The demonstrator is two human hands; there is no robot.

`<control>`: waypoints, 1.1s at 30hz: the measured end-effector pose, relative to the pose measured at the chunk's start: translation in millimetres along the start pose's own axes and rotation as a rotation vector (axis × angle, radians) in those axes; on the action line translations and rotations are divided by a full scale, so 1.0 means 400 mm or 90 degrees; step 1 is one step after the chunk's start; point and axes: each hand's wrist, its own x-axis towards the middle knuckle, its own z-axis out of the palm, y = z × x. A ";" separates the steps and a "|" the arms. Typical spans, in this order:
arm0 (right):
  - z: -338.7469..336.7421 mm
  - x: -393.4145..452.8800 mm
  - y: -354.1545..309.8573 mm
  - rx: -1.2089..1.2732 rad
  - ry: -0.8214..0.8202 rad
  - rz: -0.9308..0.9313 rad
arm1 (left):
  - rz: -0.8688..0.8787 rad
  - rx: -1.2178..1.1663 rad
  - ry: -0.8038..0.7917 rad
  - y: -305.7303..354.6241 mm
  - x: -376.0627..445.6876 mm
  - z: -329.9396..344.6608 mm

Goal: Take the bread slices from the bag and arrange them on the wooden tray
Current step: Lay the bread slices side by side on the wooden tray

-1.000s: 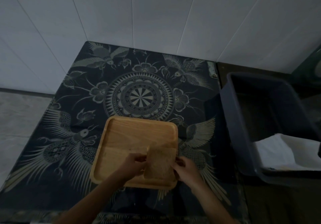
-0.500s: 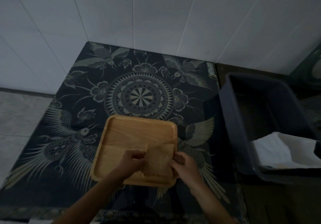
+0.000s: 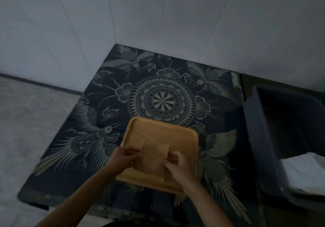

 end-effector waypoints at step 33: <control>0.233 0.069 0.016 -0.257 0.007 0.001 | 0.106 0.386 0.110 -0.105 0.055 -0.135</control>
